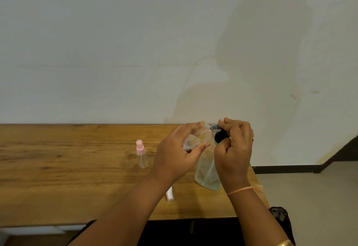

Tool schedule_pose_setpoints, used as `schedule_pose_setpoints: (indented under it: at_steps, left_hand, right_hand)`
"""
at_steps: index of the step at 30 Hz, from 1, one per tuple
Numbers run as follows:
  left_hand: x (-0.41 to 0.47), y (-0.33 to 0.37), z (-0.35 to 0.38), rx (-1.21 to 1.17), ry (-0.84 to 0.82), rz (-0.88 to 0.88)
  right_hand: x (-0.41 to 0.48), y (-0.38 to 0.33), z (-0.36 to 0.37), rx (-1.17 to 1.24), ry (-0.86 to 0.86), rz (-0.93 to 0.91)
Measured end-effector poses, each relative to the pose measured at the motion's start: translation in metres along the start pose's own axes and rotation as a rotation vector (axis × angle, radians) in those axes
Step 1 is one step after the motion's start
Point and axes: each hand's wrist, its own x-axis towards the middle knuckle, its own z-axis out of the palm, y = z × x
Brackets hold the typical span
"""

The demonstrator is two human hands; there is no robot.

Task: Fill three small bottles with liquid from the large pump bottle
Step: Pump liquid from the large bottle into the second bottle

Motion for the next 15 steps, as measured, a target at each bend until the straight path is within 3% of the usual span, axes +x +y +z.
schedule_pose_setpoints:
  at_steps: [15]
  left_hand:
    - [0.001, 0.003, 0.0, 0.013, 0.059, 0.045]
  right_hand:
    - [0.001, -0.004, 0.001, 0.023, 0.044, 0.003]
